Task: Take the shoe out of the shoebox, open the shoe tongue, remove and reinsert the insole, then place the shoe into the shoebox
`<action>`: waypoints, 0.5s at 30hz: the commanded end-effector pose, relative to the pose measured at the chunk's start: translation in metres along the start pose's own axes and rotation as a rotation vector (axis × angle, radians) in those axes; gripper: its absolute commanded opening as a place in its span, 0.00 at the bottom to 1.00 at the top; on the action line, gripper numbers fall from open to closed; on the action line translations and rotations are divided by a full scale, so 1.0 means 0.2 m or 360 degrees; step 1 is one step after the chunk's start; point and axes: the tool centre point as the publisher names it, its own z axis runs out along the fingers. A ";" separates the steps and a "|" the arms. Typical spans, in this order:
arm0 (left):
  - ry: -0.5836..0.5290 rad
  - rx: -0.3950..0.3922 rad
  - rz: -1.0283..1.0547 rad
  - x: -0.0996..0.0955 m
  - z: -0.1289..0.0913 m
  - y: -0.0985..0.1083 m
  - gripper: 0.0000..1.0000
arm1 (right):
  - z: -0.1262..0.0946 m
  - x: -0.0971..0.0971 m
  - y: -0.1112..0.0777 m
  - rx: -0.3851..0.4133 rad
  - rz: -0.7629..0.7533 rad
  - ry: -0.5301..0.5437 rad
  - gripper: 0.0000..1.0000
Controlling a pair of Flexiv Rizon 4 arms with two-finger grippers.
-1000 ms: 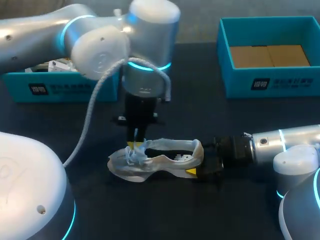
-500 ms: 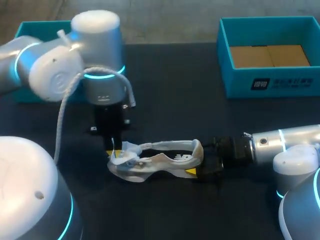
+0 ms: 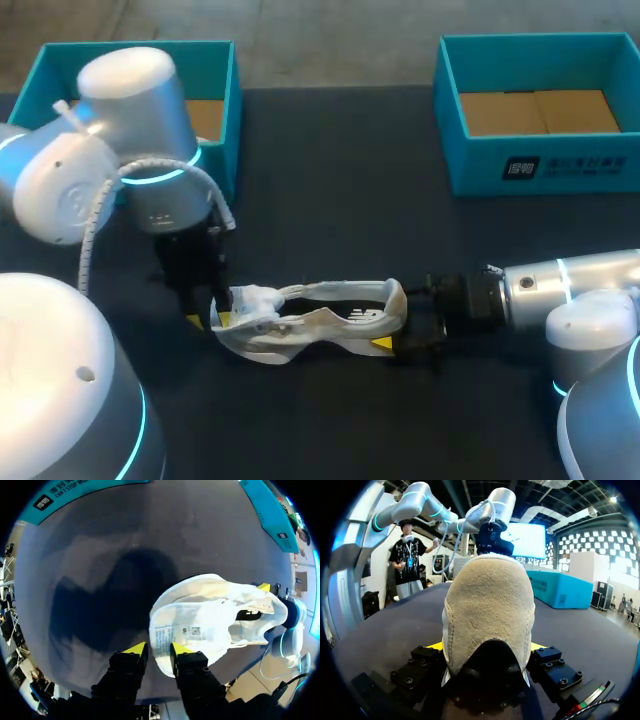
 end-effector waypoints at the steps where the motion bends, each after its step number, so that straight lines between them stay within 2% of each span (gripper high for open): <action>1: 0.0178 0.0064 0.0009 -0.08 -0.05 0.06 0.62 | 0.01 0.00 0.00 0.0011 0.0002 0.0001 0.00; 6: 0.0234 0.0160 0.0146 -0.11 -0.15 0.12 0.86 | 0.01 0.00 0.00 0.0011 0.0002 0.0001 0.00; 7: 0.0233 0.0180 0.0161 -0.11 -0.17 0.13 0.88 | 0.01 0.00 0.00 0.0011 0.0002 0.0001 0.00; 12: 0.0282 0.0254 0.0273 -0.06 -0.31 0.18 0.79 | 0.01 0.00 0.00 0.0011 0.0002 0.0001 0.00; 15: 0.0314 0.0292 0.0353 -0.01 -0.41 0.20 0.69 | 0.01 0.00 0.00 0.0011 0.0002 0.0001 0.00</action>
